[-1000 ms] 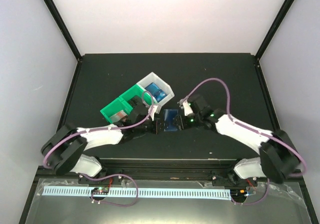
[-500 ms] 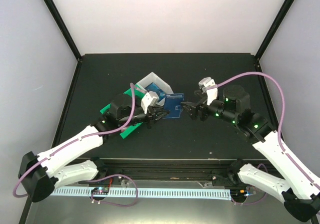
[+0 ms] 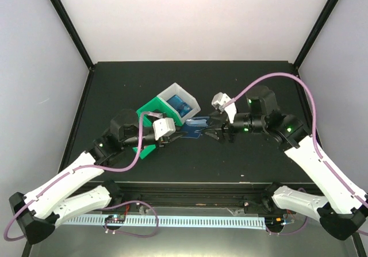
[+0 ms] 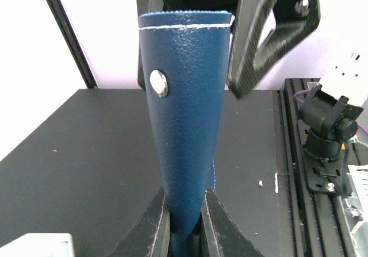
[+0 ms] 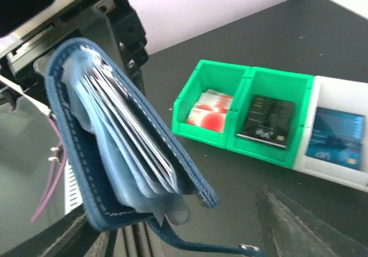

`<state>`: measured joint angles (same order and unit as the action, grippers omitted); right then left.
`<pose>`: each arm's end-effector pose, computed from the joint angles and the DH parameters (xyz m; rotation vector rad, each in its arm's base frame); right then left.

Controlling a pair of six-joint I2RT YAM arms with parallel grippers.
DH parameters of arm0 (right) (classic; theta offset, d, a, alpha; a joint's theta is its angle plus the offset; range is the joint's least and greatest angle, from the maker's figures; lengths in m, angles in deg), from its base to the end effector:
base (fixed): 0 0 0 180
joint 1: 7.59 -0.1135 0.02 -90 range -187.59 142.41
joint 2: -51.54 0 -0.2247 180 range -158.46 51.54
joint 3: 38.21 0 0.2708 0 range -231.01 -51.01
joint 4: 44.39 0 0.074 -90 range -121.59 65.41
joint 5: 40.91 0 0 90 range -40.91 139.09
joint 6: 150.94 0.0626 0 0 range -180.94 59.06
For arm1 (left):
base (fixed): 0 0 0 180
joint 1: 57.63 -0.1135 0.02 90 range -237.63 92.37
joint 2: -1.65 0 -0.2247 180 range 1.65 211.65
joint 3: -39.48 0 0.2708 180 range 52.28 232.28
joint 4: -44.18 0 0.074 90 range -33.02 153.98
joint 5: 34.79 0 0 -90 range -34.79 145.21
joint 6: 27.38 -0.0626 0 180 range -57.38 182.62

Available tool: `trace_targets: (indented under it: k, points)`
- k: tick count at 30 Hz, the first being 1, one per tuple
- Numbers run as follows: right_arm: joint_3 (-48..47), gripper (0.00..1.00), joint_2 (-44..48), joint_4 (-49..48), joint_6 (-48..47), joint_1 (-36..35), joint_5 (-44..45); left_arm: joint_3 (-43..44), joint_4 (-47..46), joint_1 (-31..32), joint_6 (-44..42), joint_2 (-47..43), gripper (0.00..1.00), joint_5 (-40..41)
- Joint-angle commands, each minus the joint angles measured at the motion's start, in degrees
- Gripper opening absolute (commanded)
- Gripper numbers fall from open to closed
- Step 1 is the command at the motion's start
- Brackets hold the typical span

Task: Put the credit cards into the card holder
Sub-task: Turn over the card holder at the center of the board.

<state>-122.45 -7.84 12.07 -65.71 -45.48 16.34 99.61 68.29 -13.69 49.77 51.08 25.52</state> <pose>0.1837 0.1859 0.3544 -1.1058 1.8657 0.9437 0.1692 -0.2061 0.3047 1.1982 1.4170 -0.8482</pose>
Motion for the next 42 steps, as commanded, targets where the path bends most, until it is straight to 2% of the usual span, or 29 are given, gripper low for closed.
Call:
trace_targets:
  k: [1,12,14,16,17,18,19,20,25,28,33,36,39,42]
  points:
    - [-1.47,0.62,-0.7,1.19,-3.5,-1.05,-5.82,4.96,1.22,0.19,-7.39,-0.31,0.02,1.01]
    - [-3.35,0.41,-4.05,-2.01,-6.04,-1.17,-5.86,5.85,3.04,0.16,-7.86,1.81,0.02,-1.97]
    - [-2.83,0.32,-4.07,-2.47,-6.67,-1.21,-6.93,6.07,3.02,0.14,-7.45,2.02,0.02,-1.87]
    - [-2.38,0.17,-3.94,-2.7,-7.5,-1.23,-7.8,6.42,2.98,0.09,-4.89,2.39,0.03,0.35]
    - [-2.19,0.08,-3.99,-2.77,-8.0,-1.22,-8.02,7.19,3.58,0.02,-2.63,2.79,0.07,2.6]
    - [-1.84,0.02,-3.74,-3.31,-8.32,-1.27,-7.75,8.12,4.54,-0.07,-0.32,3.47,0.17,4.93]
    - [-1.25,0.01,-3.07,-4.51,-8.18,-1.27,-6.87,9.09,5.64,-0.16,2.71,4.15,0.45,7.98]
    - [-0.23,0.01,-2.21,-6.31,-7.43,-1.25,-5.19,9.98,6.67,-0.25,5.99,4.92,0.64,10.73]
    - [7.88,0.01,3.42,-18.5,-7.99,-1.29,5.99,8.84,9.85,-1.45,20.01,4.55,0.82,19.4]
    - [12.52,0.01,6.18,-25.78,-12.74,-1.28,11.29,6.83,9.36,-2.12,31.01,0.52,0.98,24.38]
    - [21.88,0.01,11.32,-38.99,-22.63,-1.43,9.85,7.74,5.12,-3.62,49.63,-3.6,0.99,23.28]
    - [24.37,0.01,13.05,-44.12,-26.49,-2.44,10.04,10.15,2.44,-4.49,62.78,-1.77,0.99,17.02]
    - [25.28,0.01,12.87,-47.27,-31.27,-4.1,14.02,10.87,-2.81,-4.7,75.99,1.16,0.97,9.44]
    - [25.58,0.01,11.87,-49.66,-34.91,-5.78,18.19,11.54,-6.38,-4.66,84.87,4.48,0.95,4.38]
